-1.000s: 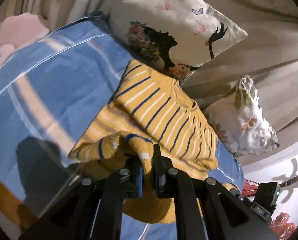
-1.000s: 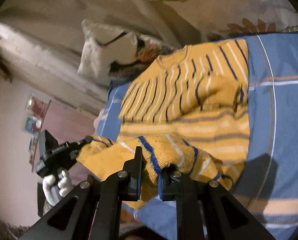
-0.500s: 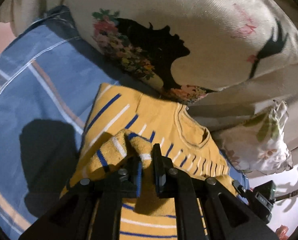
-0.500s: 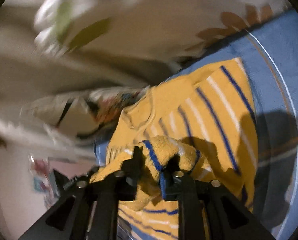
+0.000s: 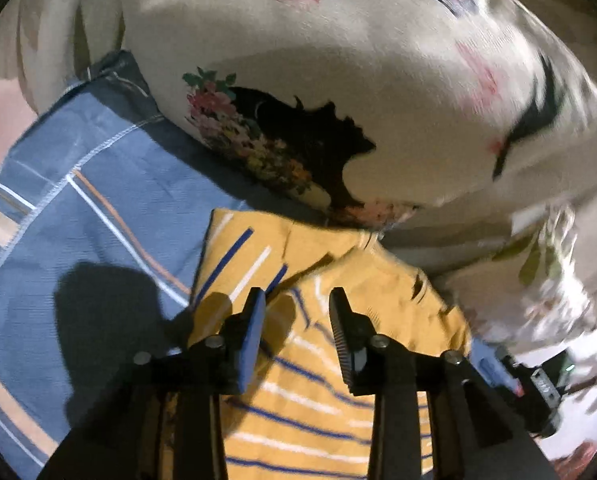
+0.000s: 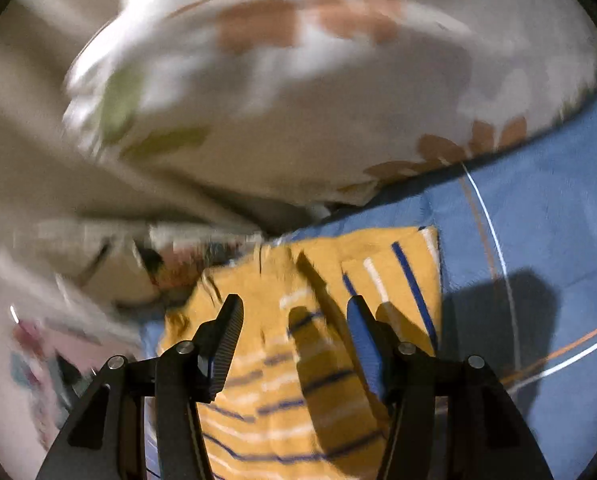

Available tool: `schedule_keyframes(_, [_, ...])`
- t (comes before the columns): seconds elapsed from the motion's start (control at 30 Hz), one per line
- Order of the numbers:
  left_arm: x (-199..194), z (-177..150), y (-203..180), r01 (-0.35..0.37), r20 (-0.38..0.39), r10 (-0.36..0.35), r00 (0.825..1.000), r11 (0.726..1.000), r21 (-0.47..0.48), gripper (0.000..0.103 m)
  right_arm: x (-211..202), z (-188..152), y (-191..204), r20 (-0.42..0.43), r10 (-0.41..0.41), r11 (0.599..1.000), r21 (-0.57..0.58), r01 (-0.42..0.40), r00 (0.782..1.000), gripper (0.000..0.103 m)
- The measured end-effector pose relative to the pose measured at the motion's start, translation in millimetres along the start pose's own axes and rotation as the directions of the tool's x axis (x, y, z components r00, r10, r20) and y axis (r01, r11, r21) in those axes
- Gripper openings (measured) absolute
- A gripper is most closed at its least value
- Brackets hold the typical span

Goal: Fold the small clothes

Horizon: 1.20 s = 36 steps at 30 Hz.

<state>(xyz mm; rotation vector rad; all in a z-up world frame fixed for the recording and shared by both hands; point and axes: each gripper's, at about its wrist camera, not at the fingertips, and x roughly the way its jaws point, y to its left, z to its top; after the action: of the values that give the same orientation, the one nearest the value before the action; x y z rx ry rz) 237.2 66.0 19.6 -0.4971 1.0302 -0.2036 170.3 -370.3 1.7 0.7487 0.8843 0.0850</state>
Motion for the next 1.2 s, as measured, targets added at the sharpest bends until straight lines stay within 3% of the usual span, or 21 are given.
schedule_keyframes(0.1, [-5.6,-13.2,-9.7,0.005,-0.016,-0.004,1.000,0.998,0.058,0.032,-4.6,-21.0,17.1,0.009,-0.128,0.979,-0.162,0.127,0.992,0.059])
schedule_keyframes(0.2, [-2.4,-33.8,-19.6,0.036,-0.044,-0.031,0.999,0.991,0.126,0.032,-10.3,-44.4,24.7,-0.001,-0.173,0.956,-0.242,0.168,0.985,0.058])
schedule_keyframes(0.23, [3.7,-39.3,-22.8,0.018,-0.056,-0.010,0.998,0.987,0.157,0.032,-8.3,-53.1,28.0,-0.011,-0.207,0.943,-0.270,0.197,0.978,0.056])
schedule_keyframes(0.3, [17.7,-40.9,-23.9,-0.033,-0.067,0.046,0.997,0.984,0.177,0.032,2.2,-66.6,26.3,-0.026,-0.300,0.903,-0.330,0.275,0.954,0.052])
schedule_keyframes(0.33, [24.9,-38.2,-22.1,-0.045,-0.070,0.058,0.996,0.983,0.178,0.032,9.6,-70.2,23.1,-0.023,-0.364,0.873,-0.357,0.332,0.931,0.052])
schedule_keyframes(0.43, [53.5,-13.9,-10.9,-0.129,-0.061,0.142,0.988,0.976,0.174,0.032,17.5,-60.4,2.0,-0.033,-0.376,0.886,-0.305,0.349,0.926,0.050])
schedule_keyframes(0.5, [63.7,2.9,-0.5,-0.146,-0.060,0.156,0.986,0.979,0.139,0.030,15.8,-49.3,-13.6,-0.014,-0.405,0.889,-0.239,0.390,0.914,0.050])
schedule_keyframes(0.67, [59.2,34.2,17.6,-0.164,-0.001,0.164,0.986,0.986,0.039,0.029,9.6,-24.9,-51.4,-0.022,-0.389,0.919,-0.082,0.386,0.921,0.050])
schedule_keyframes(0.8, [41.5,35.4,34.3,-0.133,0.006,0.133,0.991,0.991,-0.005,0.030,-0.2,-22.6,-53.1,0.018,-0.416,0.906,-0.081,0.416,0.909,0.050])
schedule_keyframes(0.87, [33.8,29.1,42.8,-0.134,-0.008,0.134,0.991,0.991,-0.016,0.030,-9.1,-20.8,-60.5,0.032,-0.453,0.890,-0.046,0.455,0.891,0.050])
schedule_keyframes(0.97, [13.0,4.6,55.6,-0.124,-0.028,0.124,0.992,0.992,-0.013,0.030,-35.5,-26.8,-76.5,0.031,-0.386,0.922,0.017,0.386,0.922,0.050])
schedule_keyframes(1.07, [-7.8,-24.4,64.1,-0.124,-0.026,0.123,0.992,0.992,-0.006,0.032,-62.3,-48.4,-77.6,0.039,-0.241,0.970,0.054,0.239,0.970,0.052])
schedule_keyframes(1.13, [-21.7,-42.9,67.5,-0.116,-0.018,0.116,0.993,0.993,-0.003,0.032,-74.4,-67.1,-76.1,0.023,-0.132,0.988,0.082,0.130,0.991,0.053])
schedule_keyframes(1.2, [-30.3,-63.7,69.1,-0.101,-0.021,0.101,0.995,0.995,-0.011,0.032,-82.8,-82.5,-76.6,0.004,-0.065,0.993,0.098,0.064,0.998,0.053])
